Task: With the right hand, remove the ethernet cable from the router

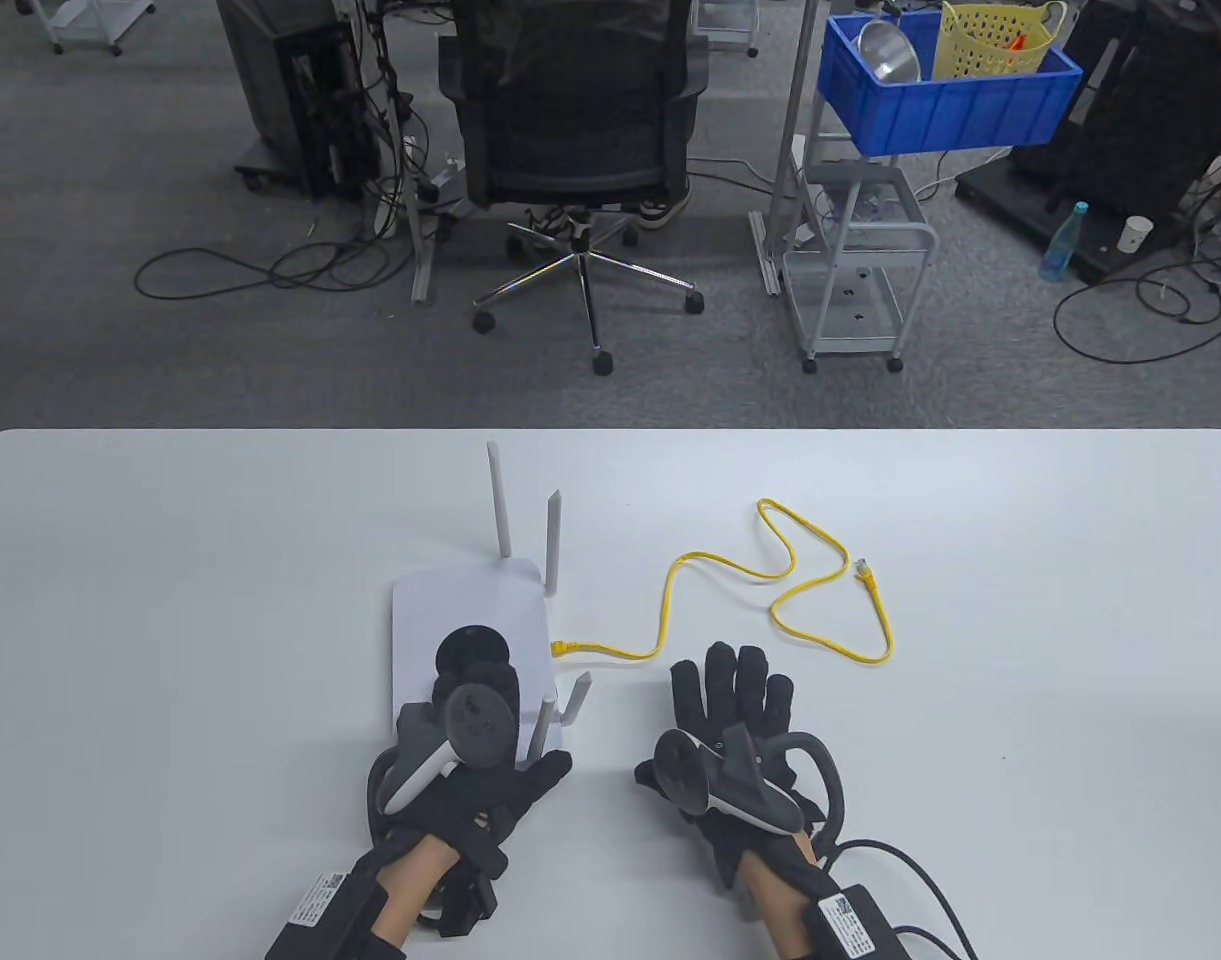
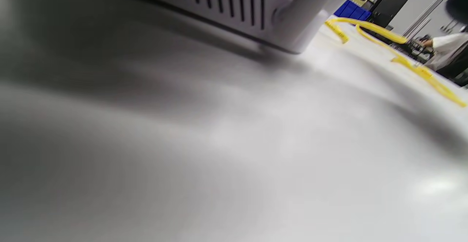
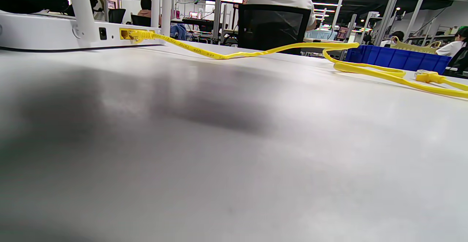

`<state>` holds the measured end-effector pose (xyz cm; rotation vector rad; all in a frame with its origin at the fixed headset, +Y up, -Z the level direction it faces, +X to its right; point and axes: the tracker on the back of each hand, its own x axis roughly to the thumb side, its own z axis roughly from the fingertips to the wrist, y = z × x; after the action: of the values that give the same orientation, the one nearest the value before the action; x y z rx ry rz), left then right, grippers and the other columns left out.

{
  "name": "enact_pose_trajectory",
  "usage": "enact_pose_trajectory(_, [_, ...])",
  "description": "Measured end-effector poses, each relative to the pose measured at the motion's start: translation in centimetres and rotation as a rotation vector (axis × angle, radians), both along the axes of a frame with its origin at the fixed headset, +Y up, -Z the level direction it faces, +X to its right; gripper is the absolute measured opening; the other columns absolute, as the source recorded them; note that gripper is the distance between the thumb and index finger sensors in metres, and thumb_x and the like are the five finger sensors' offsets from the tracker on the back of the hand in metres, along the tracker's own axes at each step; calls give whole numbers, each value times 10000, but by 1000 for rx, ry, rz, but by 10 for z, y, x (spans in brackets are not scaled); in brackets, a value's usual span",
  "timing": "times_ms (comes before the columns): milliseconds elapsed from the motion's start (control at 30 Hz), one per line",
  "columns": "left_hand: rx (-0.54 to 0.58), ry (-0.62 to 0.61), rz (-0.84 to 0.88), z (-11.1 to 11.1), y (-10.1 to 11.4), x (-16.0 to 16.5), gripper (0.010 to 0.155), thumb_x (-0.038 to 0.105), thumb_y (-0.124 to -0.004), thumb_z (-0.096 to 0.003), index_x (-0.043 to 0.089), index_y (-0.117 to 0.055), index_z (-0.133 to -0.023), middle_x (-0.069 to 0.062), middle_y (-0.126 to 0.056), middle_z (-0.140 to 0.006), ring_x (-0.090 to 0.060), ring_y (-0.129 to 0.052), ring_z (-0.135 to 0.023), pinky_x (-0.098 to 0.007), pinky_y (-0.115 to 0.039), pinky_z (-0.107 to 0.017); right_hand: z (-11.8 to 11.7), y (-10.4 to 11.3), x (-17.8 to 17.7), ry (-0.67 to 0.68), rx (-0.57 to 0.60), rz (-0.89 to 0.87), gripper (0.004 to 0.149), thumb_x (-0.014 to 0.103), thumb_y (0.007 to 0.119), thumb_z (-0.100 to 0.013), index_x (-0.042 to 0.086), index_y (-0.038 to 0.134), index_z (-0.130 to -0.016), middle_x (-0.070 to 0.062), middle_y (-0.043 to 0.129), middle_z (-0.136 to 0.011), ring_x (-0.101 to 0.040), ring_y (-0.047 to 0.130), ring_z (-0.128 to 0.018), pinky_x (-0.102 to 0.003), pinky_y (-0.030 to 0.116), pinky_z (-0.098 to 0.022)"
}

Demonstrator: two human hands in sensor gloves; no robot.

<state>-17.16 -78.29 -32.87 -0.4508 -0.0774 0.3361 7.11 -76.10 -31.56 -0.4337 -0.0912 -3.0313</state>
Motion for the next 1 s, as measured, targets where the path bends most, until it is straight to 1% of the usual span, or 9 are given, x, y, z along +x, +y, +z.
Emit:
enact_pose_trajectory(67, [-13,13,-1,0,-5,2,969,739,-550,-460,278,22,-1092,-104,108,-1218,-426,163,-1086,-727,55,-683,0,0,-1,0,-5,-5,996,654,493,-448,41,124,-1142,-393,109,-1150,-624,67,-952,-736,165,-679])
enact_pose_trajectory(133, [-21,16,-49,0,-9,6,953,736,-534,-468,280,17,-1098,-93,116,-1215,-408,208,-1066,-721,80,-666,0,0,-1,1,-10,-12,997,653,495,-449,40,125,-1142,-393,110,-1150,-624,69,-953,-736,166,-679])
enact_pose_trajectory(333, [-7,72,-124,0,-16,13,922,749,-492,-477,304,-6,-1121,-31,154,-1202,-368,230,-1070,-717,97,-657,-2,-3,-2,-2,-27,-3,998,653,495,-450,32,127,-1140,-393,117,-1150,-627,74,-953,-738,170,-679])
enact_pose_trajectory(533, [-8,69,-77,2,-19,14,777,684,-460,-547,392,-33,-1127,-38,171,-1205,-363,258,-1068,-712,141,-645,-1,-3,-4,2,-38,-1,998,650,499,-452,25,135,-1140,-397,130,-1151,-628,85,-956,-740,180,-681])
enact_pose_trajectory(667, [27,71,-69,4,-16,8,730,647,-446,-563,380,-85,-1139,-48,119,-1229,-376,232,-1073,-690,149,-608,-1,-3,-4,4,-43,1,998,647,502,-455,19,135,-1138,-397,133,-1152,-630,93,-956,-741,185,-682])
enact_pose_trajectory(733, [86,116,-50,5,-10,1,719,644,-437,-564,370,-124,-1149,-31,64,-1256,-376,255,-1048,-668,173,-570,-1,-3,-4,5,-41,-3,997,646,504,-456,18,138,-1138,-398,136,-1151,-631,95,-957,-740,188,-682])
enact_pose_trajectory(767, [102,134,-40,5,-8,-2,720,641,-432,-568,359,-118,-1151,-47,76,-1254,-372,275,-1032,-660,176,-559,0,-3,-4,5,-40,-4,998,646,505,-456,15,138,-1137,-398,138,-1151,-632,96,-956,-742,189,-681])
enact_pose_trajectory(900, [173,270,35,7,4,-22,720,617,-430,-585,354,-52,-1139,-94,231,-1177,-387,338,-952,-656,167,-542,0,-3,-4,5,-40,-5,996,644,507,-460,12,140,-1137,-400,141,-1150,-634,101,-956,-742,193,-681])
enact_pose_trajectory(1000, [225,405,112,10,12,-41,704,587,-436,-607,339,-43,-1136,-180,286,-1108,-465,324,-894,-690,87,-557,0,-3,-5,5,-44,-2,996,642,509,-461,11,140,-1136,-400,142,-1150,-637,104,-955,-743,196,-681])
